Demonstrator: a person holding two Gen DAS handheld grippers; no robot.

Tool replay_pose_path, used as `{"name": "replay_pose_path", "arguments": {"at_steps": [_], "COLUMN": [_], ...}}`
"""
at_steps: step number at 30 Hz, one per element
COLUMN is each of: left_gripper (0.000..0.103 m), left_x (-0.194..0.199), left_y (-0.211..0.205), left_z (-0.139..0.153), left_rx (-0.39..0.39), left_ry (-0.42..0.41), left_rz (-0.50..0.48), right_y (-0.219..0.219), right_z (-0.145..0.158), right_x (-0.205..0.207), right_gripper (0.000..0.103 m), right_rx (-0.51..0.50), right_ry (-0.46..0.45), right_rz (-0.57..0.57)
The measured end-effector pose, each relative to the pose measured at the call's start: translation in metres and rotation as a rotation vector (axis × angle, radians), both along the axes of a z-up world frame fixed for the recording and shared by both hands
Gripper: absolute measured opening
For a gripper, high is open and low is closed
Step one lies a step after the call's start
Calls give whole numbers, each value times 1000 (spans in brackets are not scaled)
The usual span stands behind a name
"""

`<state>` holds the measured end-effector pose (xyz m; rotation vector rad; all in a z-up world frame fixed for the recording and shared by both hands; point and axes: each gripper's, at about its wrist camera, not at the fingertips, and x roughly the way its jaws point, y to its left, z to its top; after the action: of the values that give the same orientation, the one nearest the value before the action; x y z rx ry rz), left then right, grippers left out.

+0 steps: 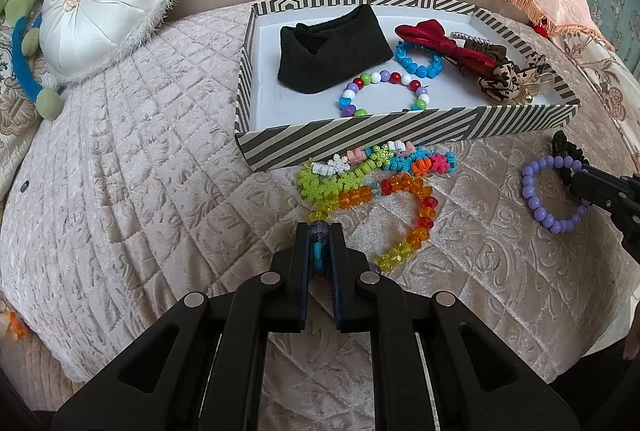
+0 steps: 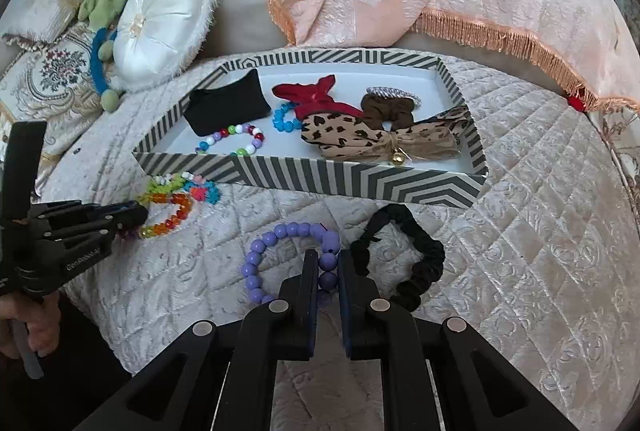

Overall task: Organize jewelry
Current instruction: 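Lift the orange crystal strand with the left tool while the right tool lifts the purple bracelet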

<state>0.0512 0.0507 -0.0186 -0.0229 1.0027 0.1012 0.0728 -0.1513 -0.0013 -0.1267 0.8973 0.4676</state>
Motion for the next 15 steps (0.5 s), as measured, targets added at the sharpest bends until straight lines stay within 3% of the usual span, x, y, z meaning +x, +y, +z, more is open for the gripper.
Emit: {"name": "replay_pose_path", "arguments": {"at_steps": [15], "left_gripper": [8], "left_x": [-1], "left_y": [0], "left_z": [0], "left_rx": [-4], "left_ry": [-4], "left_rz": [-3], "right_y": [6], "right_z": [4], "right_x": [-4], "right_gripper": [8], "right_rx": [-30], "right_ry": [-16], "right_rz": [20]}}
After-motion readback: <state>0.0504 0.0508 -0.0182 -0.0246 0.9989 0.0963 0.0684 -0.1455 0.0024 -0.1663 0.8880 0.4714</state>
